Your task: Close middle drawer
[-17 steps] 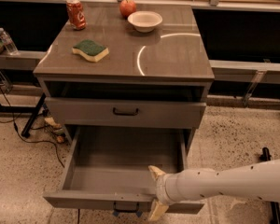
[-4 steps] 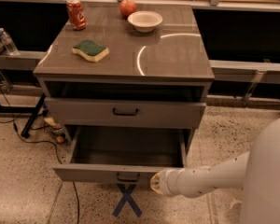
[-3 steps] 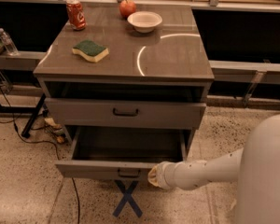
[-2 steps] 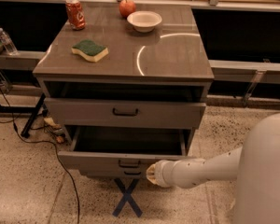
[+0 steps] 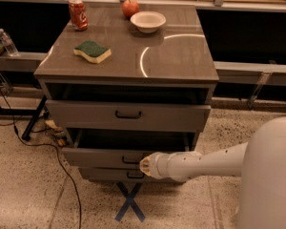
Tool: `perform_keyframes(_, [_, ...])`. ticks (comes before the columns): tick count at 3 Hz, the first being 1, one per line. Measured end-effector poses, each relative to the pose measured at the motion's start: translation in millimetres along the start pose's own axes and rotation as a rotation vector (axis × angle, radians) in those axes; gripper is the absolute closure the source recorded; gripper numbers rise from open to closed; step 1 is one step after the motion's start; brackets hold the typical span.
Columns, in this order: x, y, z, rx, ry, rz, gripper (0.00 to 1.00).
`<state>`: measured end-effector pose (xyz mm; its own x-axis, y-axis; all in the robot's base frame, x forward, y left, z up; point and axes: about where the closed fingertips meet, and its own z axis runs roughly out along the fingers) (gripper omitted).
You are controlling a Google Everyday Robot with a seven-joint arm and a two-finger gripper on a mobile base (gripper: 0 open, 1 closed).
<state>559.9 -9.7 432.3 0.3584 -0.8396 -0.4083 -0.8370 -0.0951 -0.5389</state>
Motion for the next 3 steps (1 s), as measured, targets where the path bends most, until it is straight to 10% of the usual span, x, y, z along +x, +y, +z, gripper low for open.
perform_keyframes(3, [10,-24,14,0.044,0.011,-0.067,1.0])
